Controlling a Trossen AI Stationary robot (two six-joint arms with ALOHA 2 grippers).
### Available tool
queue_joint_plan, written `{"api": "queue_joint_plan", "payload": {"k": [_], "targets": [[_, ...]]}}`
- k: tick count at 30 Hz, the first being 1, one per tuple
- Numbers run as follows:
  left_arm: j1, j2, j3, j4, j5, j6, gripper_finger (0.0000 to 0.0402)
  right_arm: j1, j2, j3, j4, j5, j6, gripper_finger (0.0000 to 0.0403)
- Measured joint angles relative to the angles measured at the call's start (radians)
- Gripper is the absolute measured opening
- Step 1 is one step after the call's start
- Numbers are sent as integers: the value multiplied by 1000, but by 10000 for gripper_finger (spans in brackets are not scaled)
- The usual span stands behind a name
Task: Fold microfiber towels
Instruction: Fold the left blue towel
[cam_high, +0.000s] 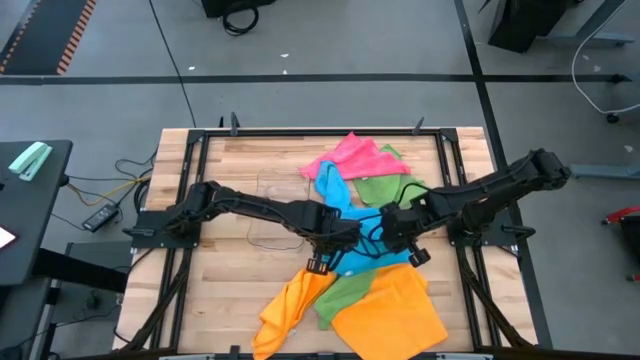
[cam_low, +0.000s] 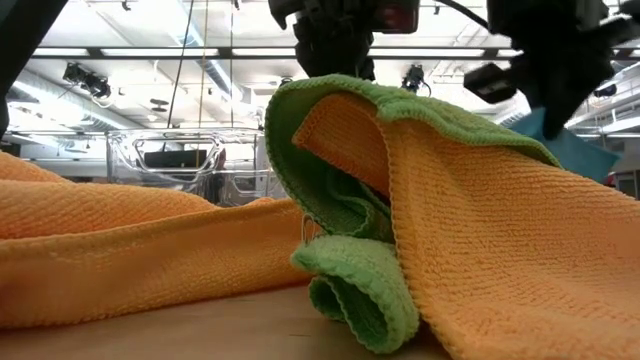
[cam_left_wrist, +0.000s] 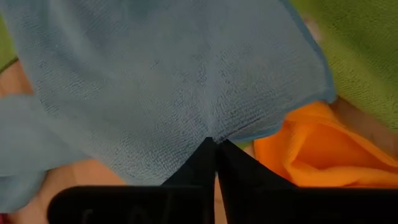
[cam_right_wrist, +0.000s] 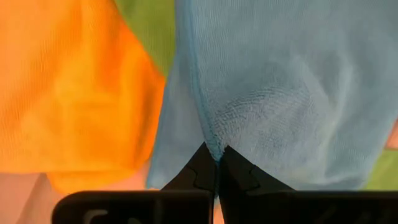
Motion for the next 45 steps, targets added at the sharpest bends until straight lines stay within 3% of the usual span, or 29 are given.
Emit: {"api": "queue_joint_plan", "payload": {"k": [13, 20, 28, 32, 38, 45], "targets": [[-32, 10, 0, 12, 0, -28, 22, 52, 0, -13, -99, 23, -91, 12], [-45, 10, 0, 29, -2, -36, 17, 58, 0, -27, -23, 11, -60, 17], [-45, 10, 0, 33, -2, -55, 16, 114, 0, -72, -1, 0, -26, 71], [-45, 10, 0, 34, -2, -55, 14, 151, 0, -76, -1, -61, -13, 110], [-45, 10, 0, 37, -1, -89, 41, 147, -1, -59, -70, -64, 29, 151], [-44, 10, 0, 17, 0, -147, 104, 71, -38, -59, -90, -62, 76, 156]]}}
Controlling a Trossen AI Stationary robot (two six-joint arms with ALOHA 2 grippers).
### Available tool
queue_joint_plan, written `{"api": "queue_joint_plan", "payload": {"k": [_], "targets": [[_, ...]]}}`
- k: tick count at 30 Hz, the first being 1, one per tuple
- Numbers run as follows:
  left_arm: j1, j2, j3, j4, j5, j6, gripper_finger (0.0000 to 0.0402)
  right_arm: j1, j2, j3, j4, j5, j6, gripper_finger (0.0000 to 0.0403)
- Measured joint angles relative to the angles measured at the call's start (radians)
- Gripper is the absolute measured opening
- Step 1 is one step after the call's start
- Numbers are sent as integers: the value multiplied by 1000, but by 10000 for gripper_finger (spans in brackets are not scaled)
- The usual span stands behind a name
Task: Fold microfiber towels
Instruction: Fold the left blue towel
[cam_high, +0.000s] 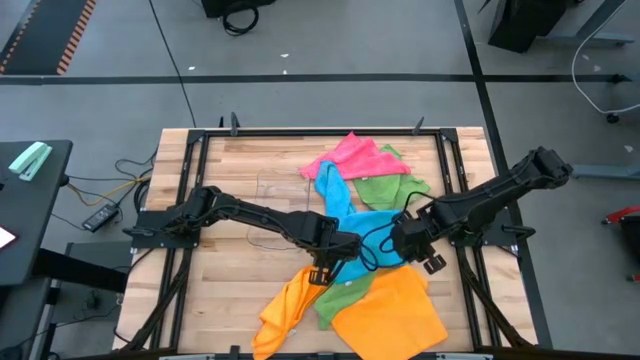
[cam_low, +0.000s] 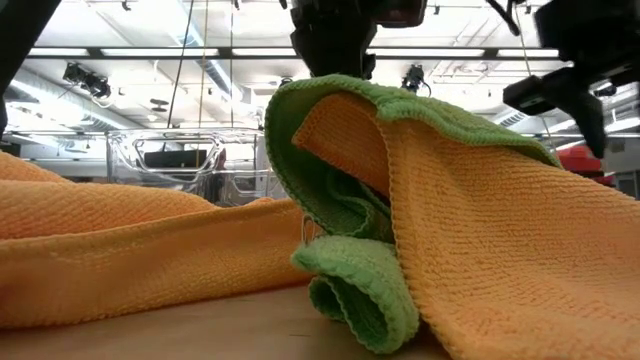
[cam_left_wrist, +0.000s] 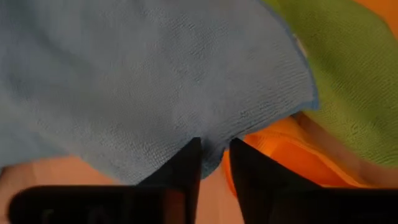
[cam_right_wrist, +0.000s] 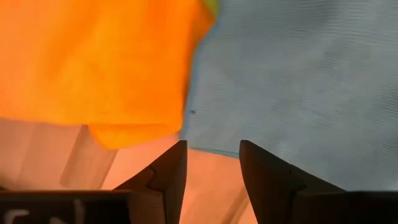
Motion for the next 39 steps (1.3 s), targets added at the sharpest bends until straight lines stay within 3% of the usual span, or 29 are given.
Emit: {"api": "queue_joint_plan", "payload": {"k": [8, 20, 27, 33, 39], "targets": [[35, -33, 1, -105, -3, -17, 164, -83, -52, 0, 6, 9, -5, 156], [201, -27, 0, 45, 95, -70, 152, -370, -127, 0, 57, -102, -59, 156], [282, -29, 0, 28, 296, -147, 183, -562, -46, 0, 76, -210, -157, 170], [260, -43, 0, -43, 314, -162, 184, -684, 35, 0, 66, -248, -256, 191], [237, -65, 0, -69, 313, -139, 169, -719, 110, 0, 62, -253, -352, 197]]}}
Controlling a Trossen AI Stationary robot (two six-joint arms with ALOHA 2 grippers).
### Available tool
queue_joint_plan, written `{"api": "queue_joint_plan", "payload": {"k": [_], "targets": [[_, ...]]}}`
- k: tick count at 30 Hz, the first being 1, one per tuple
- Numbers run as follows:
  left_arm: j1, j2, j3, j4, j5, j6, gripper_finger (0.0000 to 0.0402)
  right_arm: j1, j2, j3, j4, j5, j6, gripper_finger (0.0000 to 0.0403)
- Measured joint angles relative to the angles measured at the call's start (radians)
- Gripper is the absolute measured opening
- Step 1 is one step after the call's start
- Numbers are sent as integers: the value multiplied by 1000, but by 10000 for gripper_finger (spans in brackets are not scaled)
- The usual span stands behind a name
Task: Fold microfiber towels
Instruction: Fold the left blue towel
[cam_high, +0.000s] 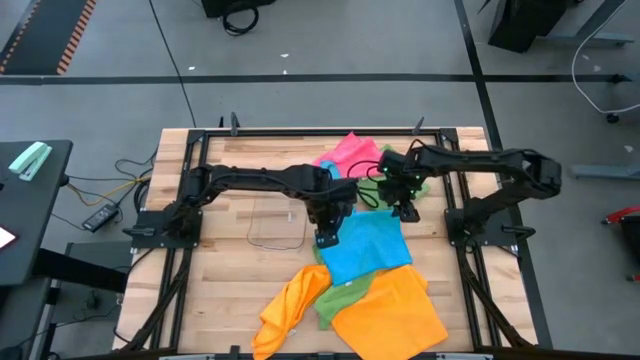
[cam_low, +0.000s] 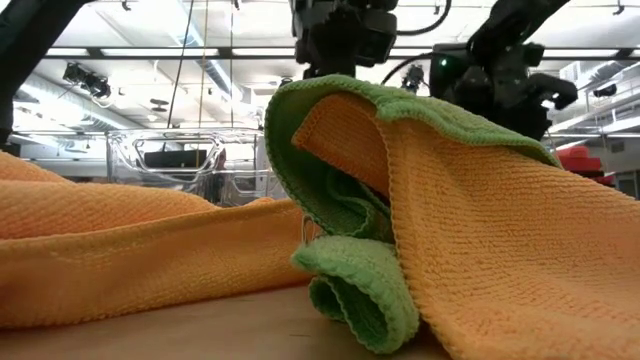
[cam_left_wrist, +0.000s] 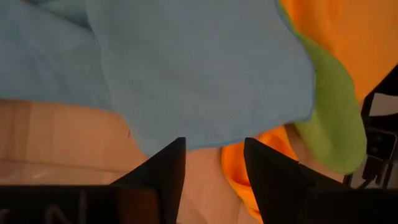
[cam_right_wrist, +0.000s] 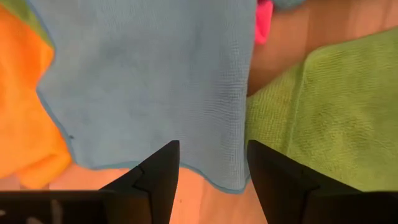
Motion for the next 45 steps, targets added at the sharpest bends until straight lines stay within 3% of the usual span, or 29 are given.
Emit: {"api": "queue_joint_plan", "payload": {"k": [9, 21, 33, 41, 45], "targets": [[2, -9, 1, -15, -2, -4, 154, -33, 119, 0, 9, 11, -85, 197], [6, -9, 1, -25, -20, 0, 136, 5, 110, -119, 65, 67, -82, 193], [26, -9, 1, -23, -21, 10, 133, 11, 76, -132, 112, 25, -52, 130], [15, -9, 1, 26, -31, -6, 134, 9, 86, -128, 103, 58, -40, 18], [10, -9, 1, 77, -65, -3, 157, -4, 51, -89, 17, 75, -20, 9]]}}
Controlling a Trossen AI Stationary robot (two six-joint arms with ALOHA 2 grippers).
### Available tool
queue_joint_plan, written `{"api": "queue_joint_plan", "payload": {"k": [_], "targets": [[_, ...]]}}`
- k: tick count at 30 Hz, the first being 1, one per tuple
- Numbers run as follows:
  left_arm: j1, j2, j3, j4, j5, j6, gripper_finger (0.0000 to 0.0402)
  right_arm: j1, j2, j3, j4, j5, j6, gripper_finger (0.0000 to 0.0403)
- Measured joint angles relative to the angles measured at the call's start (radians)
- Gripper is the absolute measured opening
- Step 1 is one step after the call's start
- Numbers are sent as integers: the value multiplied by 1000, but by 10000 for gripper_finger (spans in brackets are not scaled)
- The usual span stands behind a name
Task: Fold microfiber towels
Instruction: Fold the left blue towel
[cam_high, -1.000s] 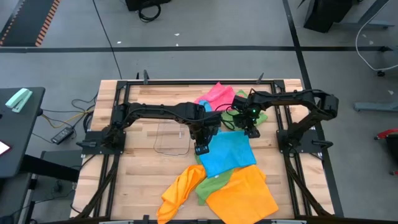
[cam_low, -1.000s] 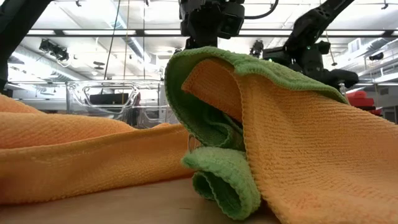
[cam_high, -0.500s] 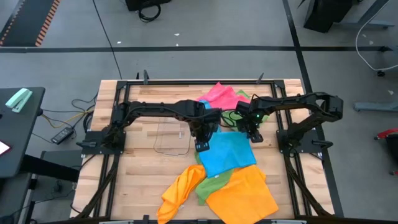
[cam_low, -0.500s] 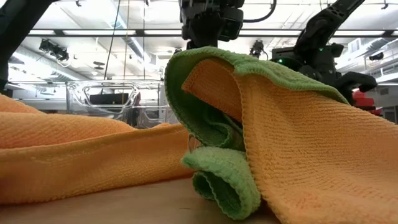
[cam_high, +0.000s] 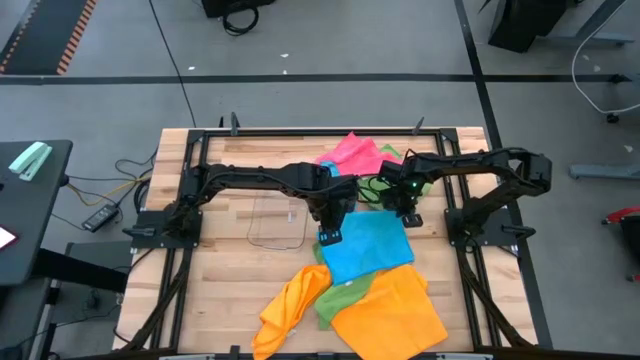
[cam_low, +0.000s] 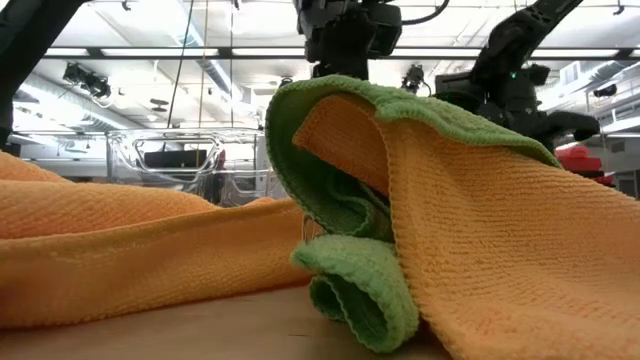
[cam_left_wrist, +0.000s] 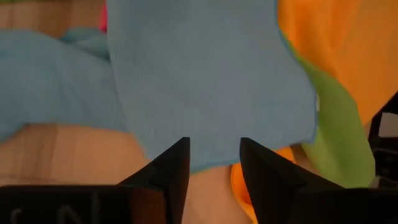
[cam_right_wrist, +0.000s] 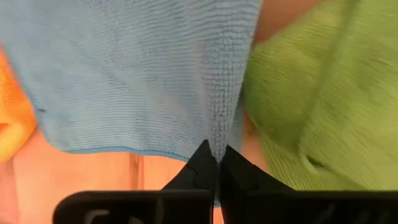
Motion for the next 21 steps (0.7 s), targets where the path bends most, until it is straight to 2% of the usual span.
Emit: {"api": "queue_joint_plan", "payload": {"k": [6, 12, 15, 21], "targets": [[31, 0, 0, 74, -42, 31, 188, 3, -85, 92, -159, 77, 63, 9], [66, 0, 0, 243, -69, 26, 215, 49, -144, 206, -319, 97, 119, 9], [82, 21, 2, 349, -31, 27, 228, 70, -161, 244, -352, 97, 147, 9], [104, 106, -1, 387, 56, 26, 234, 106, -161, 252, -386, 51, 224, 8]]}}
